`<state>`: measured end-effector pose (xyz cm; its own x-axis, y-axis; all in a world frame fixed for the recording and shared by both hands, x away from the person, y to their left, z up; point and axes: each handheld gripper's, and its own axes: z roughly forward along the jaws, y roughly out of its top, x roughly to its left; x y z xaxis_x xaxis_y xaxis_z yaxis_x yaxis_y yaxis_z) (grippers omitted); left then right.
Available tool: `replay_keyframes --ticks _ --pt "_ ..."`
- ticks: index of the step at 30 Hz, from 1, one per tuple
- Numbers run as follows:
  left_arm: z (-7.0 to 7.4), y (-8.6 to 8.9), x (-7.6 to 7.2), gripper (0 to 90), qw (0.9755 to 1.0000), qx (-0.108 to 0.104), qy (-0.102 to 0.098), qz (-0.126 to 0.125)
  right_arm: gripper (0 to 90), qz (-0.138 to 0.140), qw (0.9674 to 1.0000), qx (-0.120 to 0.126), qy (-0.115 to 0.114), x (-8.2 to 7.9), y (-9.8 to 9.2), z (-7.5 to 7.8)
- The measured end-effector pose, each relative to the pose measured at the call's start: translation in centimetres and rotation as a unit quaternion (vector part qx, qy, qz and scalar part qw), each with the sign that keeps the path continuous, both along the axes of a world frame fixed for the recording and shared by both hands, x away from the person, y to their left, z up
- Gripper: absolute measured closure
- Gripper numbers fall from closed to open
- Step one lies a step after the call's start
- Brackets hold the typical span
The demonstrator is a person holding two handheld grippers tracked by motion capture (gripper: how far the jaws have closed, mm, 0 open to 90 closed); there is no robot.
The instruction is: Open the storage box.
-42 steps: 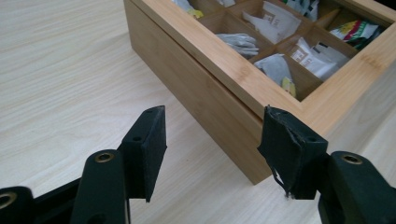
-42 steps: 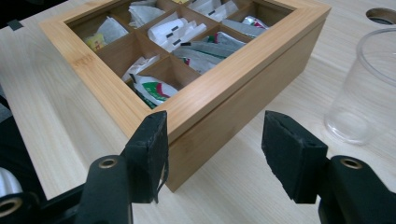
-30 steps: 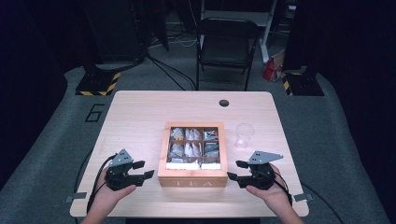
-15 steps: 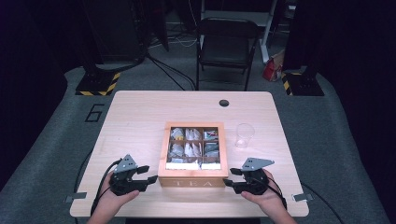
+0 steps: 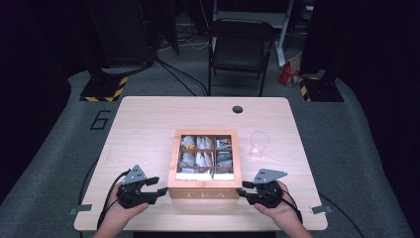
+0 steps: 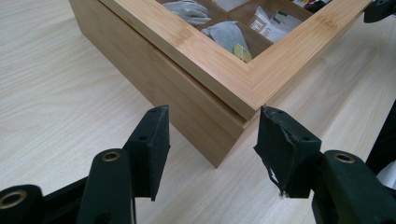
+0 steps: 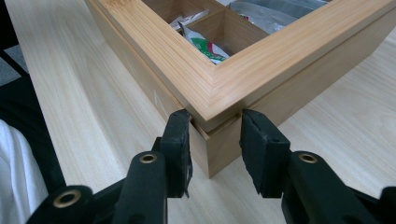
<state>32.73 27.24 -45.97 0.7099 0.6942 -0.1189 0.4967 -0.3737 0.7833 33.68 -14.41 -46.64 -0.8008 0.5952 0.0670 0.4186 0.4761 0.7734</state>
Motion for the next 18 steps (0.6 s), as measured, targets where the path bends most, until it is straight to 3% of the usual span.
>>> replay_keyframes --ticks 9,18 --pt "0.2 -0.2 -0.1 44.1 1.0 0.0 -0.002 -0.009 63.5 -0.005 1.0 -0.003 -0.004 -0.1 0.1 0.3" --pt "0.1 -1.2 -0.2 44.1 0.9999 0.002 -0.004 -0.015 63.6 -0.007 0.9998 0.017 -0.005 -0.1 -0.1 0.9"
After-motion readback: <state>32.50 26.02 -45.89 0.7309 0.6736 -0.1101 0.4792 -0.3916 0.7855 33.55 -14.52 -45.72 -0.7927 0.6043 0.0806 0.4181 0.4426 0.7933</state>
